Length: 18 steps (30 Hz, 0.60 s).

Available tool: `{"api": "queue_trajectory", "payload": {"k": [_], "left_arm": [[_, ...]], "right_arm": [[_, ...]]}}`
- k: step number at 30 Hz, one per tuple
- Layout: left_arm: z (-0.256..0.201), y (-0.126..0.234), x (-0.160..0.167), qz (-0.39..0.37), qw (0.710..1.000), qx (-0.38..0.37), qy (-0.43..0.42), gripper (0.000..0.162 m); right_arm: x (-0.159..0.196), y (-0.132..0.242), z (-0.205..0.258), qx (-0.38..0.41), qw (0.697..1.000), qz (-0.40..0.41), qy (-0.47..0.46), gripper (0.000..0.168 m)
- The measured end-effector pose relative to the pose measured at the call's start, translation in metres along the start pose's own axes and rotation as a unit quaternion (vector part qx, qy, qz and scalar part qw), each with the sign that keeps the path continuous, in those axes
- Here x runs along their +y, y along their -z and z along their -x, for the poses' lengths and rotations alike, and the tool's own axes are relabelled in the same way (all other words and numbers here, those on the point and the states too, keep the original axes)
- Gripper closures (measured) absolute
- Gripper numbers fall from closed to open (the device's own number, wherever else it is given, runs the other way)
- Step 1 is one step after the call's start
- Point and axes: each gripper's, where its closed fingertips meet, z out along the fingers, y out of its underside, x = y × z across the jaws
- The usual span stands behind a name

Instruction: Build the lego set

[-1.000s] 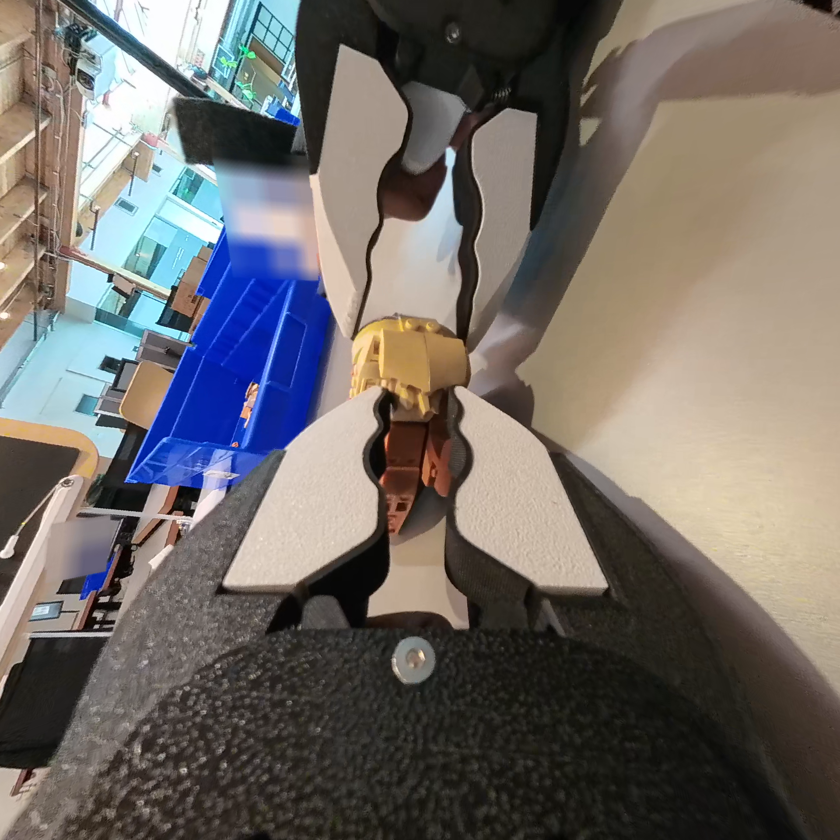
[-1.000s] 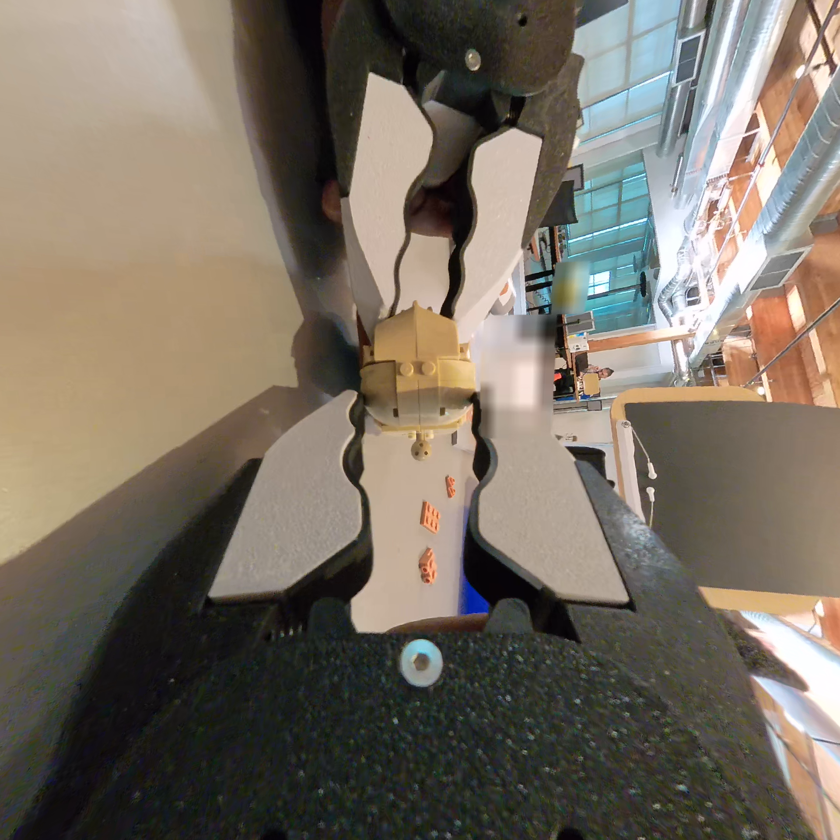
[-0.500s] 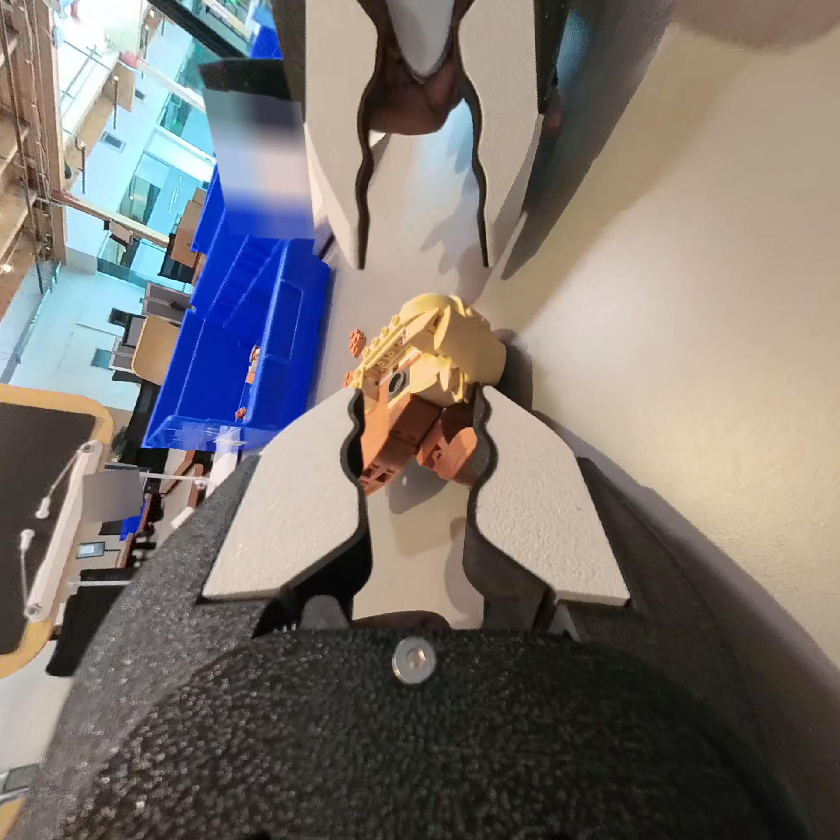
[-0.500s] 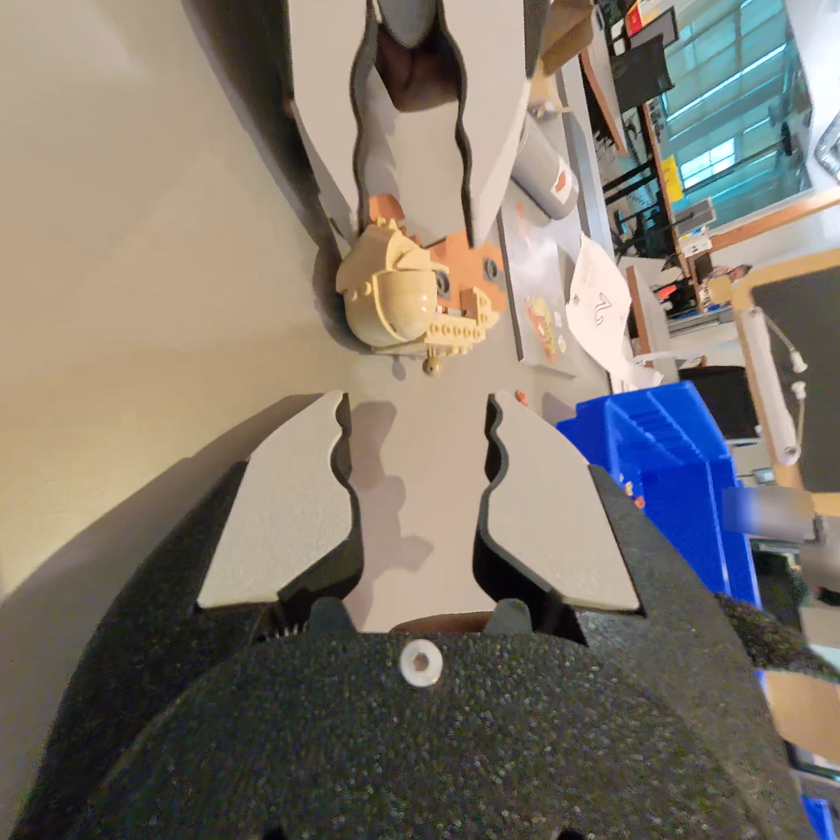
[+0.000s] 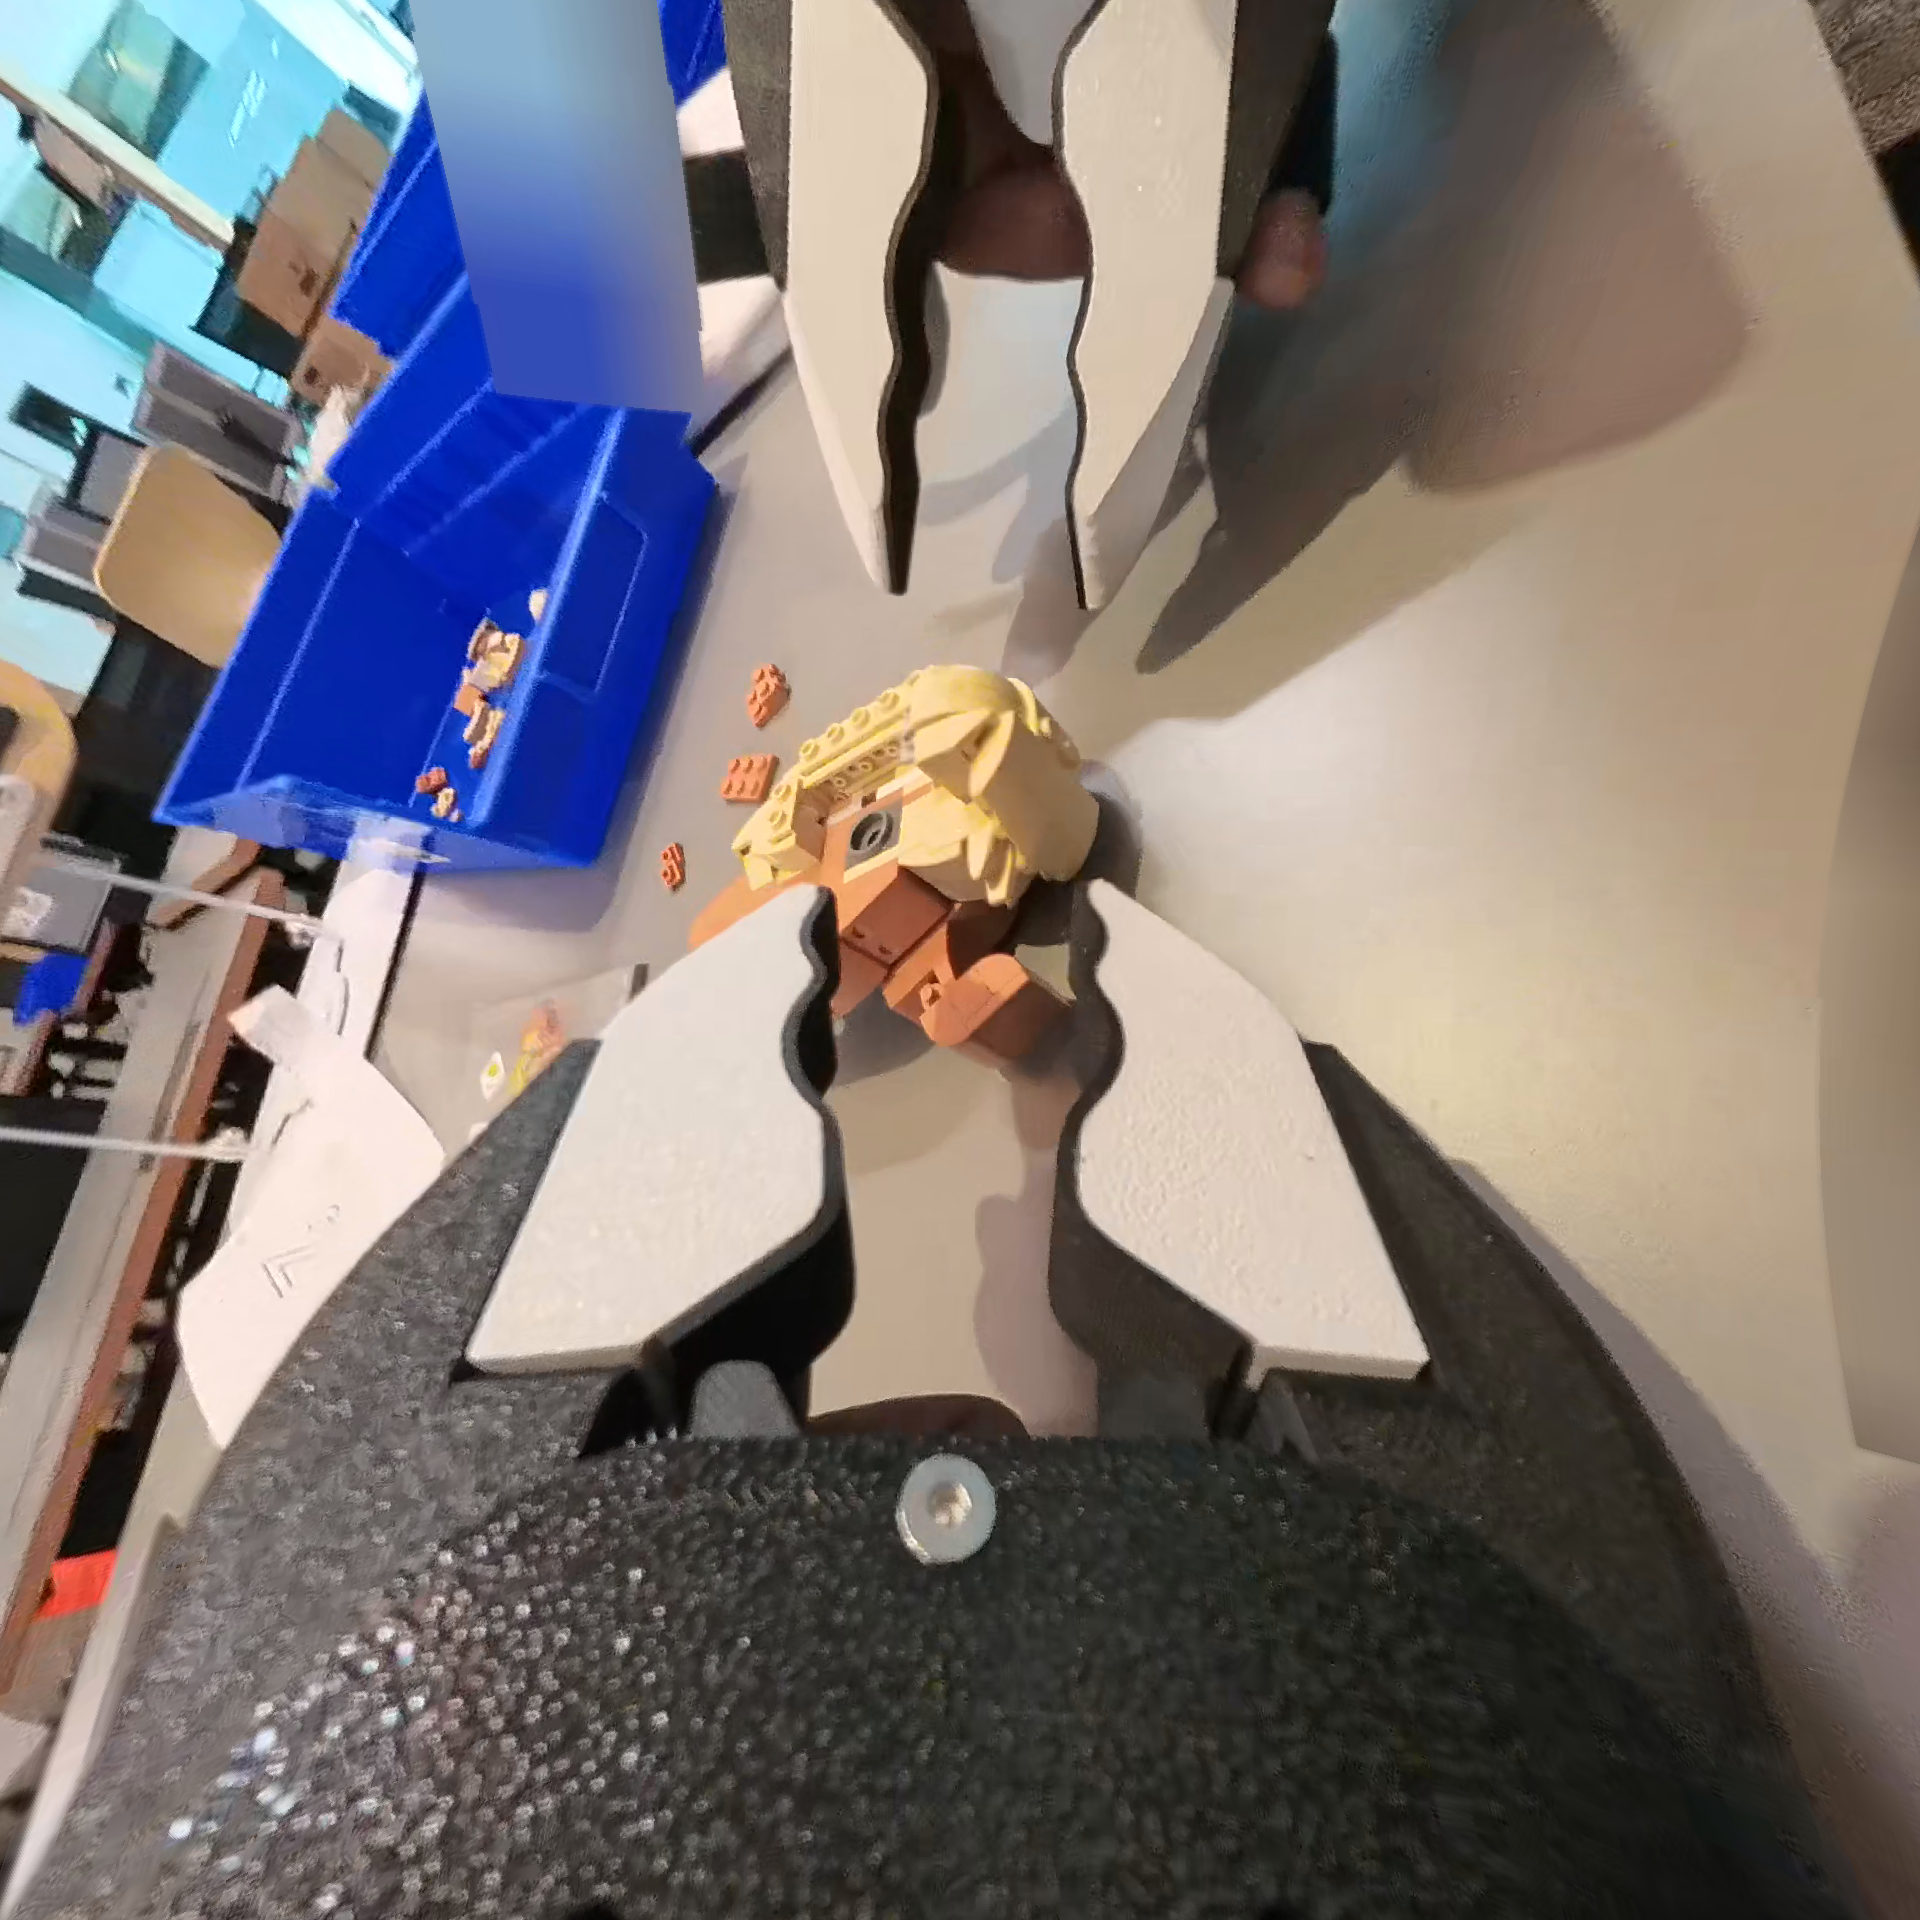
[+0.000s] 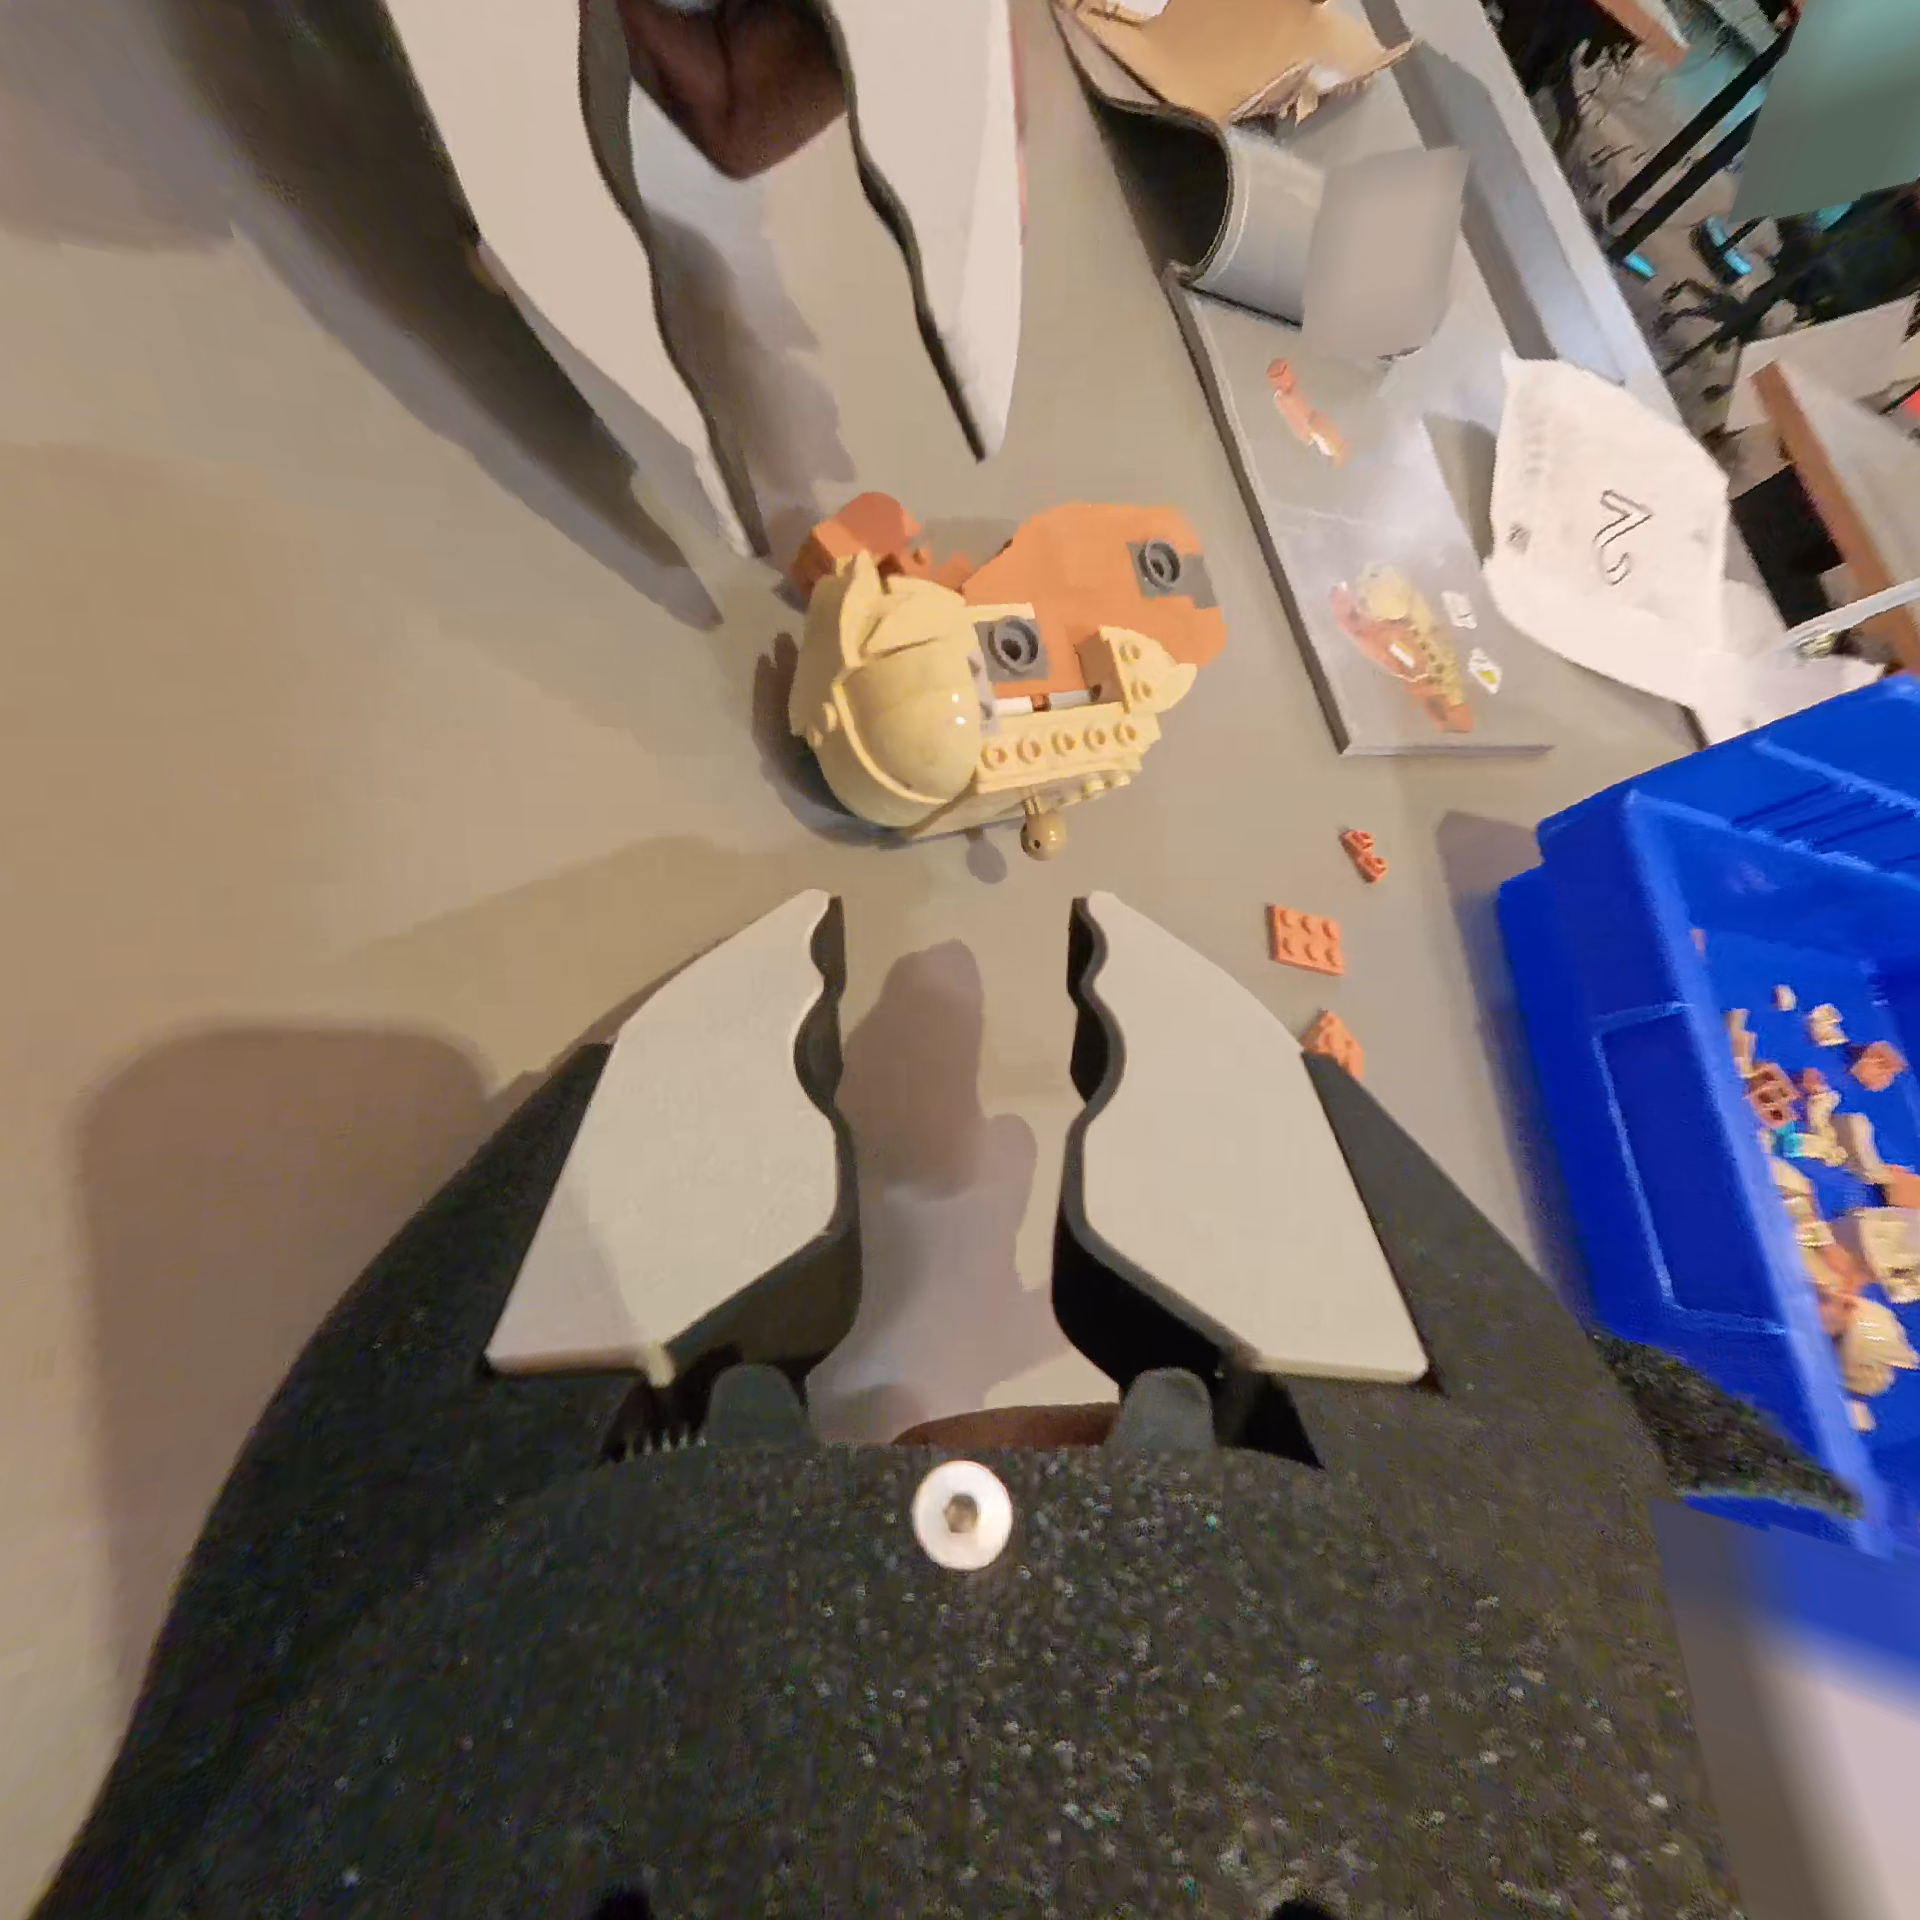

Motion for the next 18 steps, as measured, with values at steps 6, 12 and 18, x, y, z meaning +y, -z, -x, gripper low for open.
{"api": "queue_trajectory", "payload": {"k": [6, 12, 18], "left_arm": [[-0.004, -0.001, -0.015, 0.006, 0.995, 0.028, 0.097, 0.127], [-0.002, -0.006, -0.025, 0.019, 0.978, 0.036, 0.204, 0.142], [0.004, -0.01, -0.022, 0.045, 0.958, 0.035, 0.28, 0.154]], "right_arm": [[-0.009, 0.0, 0.004, -0.031, 0.994, -0.021, -0.1, 0.131], [-0.013, -0.003, 0.01, -0.047, 0.99, -0.036, -0.131, 0.135], [-0.015, -0.008, 0.009, -0.051, 0.989, -0.031, -0.139, 0.136]]}}
